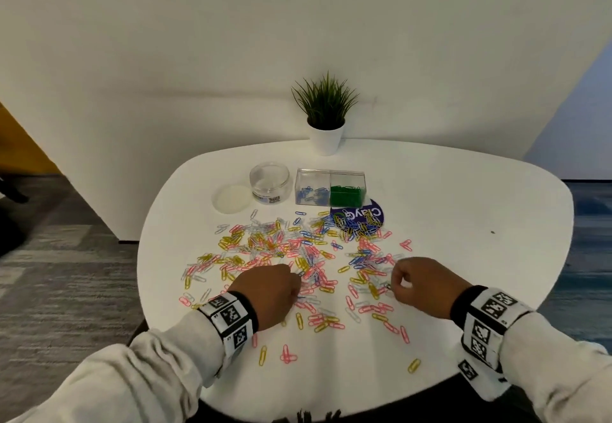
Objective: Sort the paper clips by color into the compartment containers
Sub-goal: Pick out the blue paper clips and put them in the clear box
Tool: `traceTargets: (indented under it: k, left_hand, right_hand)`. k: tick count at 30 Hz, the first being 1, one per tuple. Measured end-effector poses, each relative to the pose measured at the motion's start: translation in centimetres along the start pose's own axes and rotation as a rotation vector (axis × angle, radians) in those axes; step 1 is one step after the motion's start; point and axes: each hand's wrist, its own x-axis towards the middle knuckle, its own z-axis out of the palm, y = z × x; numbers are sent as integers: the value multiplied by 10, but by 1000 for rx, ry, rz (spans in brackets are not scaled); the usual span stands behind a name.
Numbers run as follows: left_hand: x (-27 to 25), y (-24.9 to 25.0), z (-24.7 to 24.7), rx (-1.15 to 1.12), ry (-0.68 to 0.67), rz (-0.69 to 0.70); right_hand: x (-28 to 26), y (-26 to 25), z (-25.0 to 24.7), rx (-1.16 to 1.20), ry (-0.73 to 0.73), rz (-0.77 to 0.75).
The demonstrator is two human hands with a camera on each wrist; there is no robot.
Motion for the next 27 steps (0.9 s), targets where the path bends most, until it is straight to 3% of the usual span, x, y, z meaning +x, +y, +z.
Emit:
traceTargets:
  k: [3, 8, 11, 14, 18, 22, 27]
  left_hand:
    - [4, -10, -6, -129, 40, -3]
    - [5, -29, -21, -698, -16, -226]
    - [-3, -47, -29, -1224, -94, -427]
    - [-13, -61, -33, -1481, -91, -506]
    - [-19, -77, -34, -1616, -36, -554]
    - [-22, -81, -44, -1756, 13, -530]
    - [-24, -71, -51, -2052, 32, -515]
  right_hand:
    - [37, -17, -28, 48, 132, -30]
    - [119, -45, -67, 85, 346, 1]
    - [157, -54, -83, 83, 333, 60]
    - [173, -51, -89, 168, 272, 133]
    - [154, -48, -84, 406, 219, 179]
    - [100, -37, -76, 867, 76, 231]
    - [20, -30, -65, 894, -108, 228]
